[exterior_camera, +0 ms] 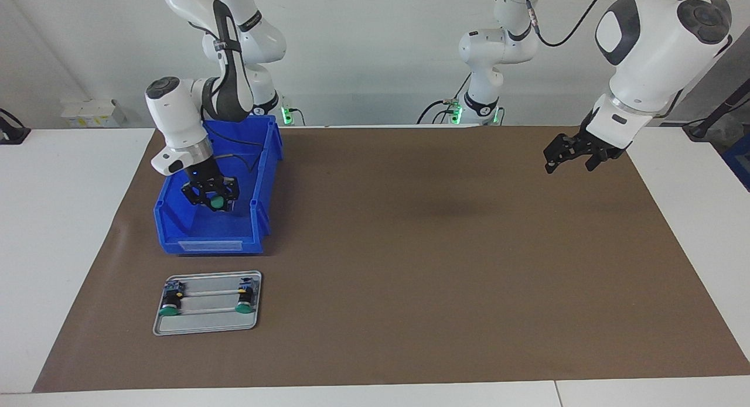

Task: Place and press button with both arms
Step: 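Lower the button into the blue bin with the right gripper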

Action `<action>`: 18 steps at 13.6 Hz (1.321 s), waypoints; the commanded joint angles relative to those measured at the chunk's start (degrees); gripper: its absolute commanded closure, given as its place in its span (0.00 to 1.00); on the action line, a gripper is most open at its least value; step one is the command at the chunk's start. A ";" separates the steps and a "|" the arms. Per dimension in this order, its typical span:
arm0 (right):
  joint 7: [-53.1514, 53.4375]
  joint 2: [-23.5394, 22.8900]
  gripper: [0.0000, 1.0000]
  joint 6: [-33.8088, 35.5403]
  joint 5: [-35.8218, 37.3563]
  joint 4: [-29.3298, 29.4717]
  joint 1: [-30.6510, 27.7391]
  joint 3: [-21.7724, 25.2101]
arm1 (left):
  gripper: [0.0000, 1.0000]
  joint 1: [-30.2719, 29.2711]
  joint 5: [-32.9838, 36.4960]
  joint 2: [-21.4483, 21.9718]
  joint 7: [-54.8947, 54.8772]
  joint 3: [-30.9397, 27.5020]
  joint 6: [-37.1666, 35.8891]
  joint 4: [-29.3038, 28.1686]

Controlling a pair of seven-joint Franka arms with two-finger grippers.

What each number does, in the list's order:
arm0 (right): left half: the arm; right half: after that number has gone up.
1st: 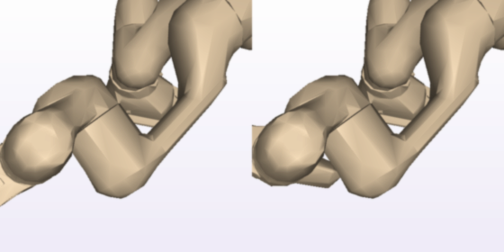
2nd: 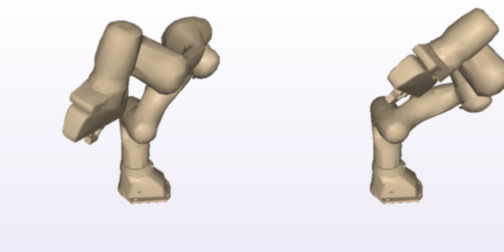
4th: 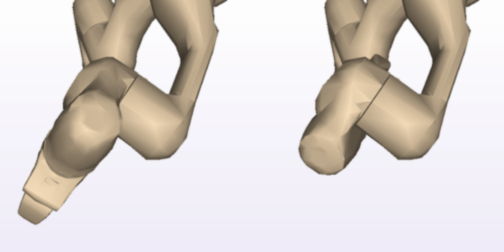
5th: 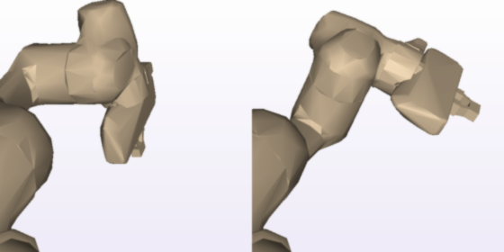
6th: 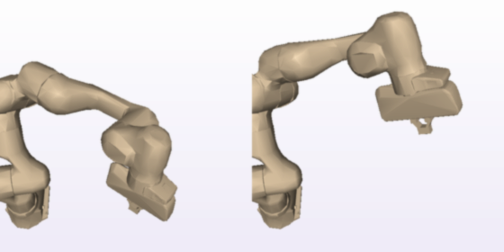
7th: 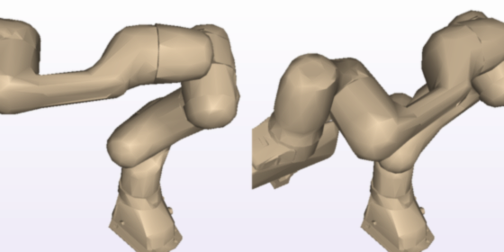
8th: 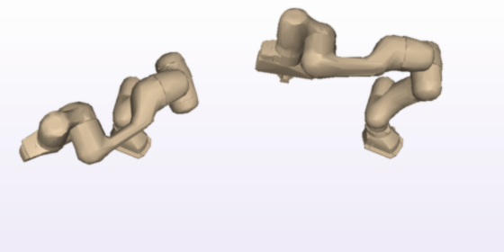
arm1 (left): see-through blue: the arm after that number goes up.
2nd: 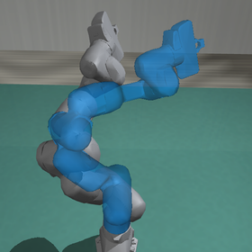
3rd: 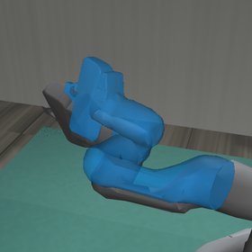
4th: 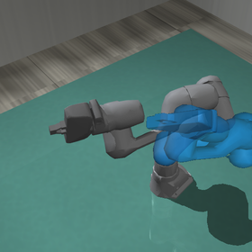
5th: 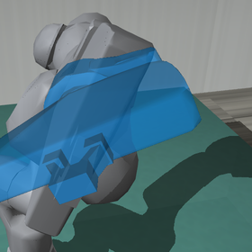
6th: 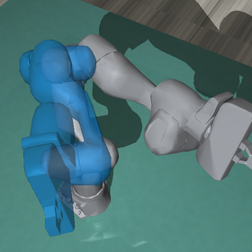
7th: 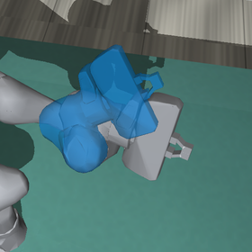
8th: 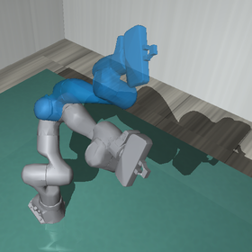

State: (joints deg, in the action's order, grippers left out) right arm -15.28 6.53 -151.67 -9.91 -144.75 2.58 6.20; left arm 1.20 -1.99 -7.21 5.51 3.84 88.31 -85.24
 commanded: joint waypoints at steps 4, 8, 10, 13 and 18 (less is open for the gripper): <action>0.42 0.85 0.60 -0.47 -1.43 -2.12 -0.29 -0.40 | 0.01 0.03 -0.65 3.78 -0.94 -0.50 1.78 -4.93; 0.69 1.37 0.04 2.51 -1.43 -1.68 -0.29 -0.49 | 0.01 -0.06 -0.65 3.87 -1.02 -0.50 1.51 -5.11; 0.95 2.25 0.01 4.27 -1.34 -0.54 -0.29 -0.49 | 0.01 -0.06 -0.65 4.04 -1.72 -0.59 1.60 -5.54; 2.62 3.05 0.01 11.02 -1.34 5.15 -0.29 -0.49 | 0.01 -0.15 -0.21 4.48 -4.45 -0.68 2.13 -6.42; 8.07 2.61 0.01 21.66 2.86 16.84 -1.08 -0.40 | 0.01 -0.67 -0.21 4.66 -3.57 -0.68 2.39 -6.60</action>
State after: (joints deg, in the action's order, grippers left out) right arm -9.34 9.73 -133.70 -9.41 -132.15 2.45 6.21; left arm 0.95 -1.98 -4.65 2.33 3.26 89.02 -89.09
